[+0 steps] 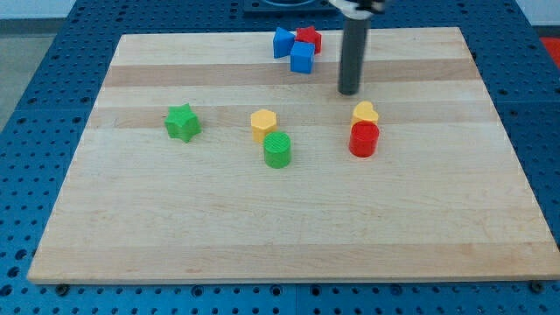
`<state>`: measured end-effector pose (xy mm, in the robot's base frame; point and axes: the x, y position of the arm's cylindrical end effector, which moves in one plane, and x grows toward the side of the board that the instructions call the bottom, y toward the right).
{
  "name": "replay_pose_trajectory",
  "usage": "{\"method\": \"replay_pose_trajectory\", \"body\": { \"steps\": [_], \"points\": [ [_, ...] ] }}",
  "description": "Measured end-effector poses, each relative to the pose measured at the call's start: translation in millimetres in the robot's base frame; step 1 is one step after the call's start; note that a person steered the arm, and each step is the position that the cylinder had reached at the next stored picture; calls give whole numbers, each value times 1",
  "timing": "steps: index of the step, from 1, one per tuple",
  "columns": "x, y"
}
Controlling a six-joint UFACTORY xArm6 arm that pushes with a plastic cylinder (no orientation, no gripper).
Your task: Point your arm to the top center of the board
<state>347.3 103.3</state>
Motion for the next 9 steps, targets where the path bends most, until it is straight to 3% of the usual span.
{"method": "replay_pose_trajectory", "body": {
  "steps": [1,4,6,9],
  "points": [
    [31,38],
    [115,28],
    [114,-30],
    [105,-23]
  ]
}}
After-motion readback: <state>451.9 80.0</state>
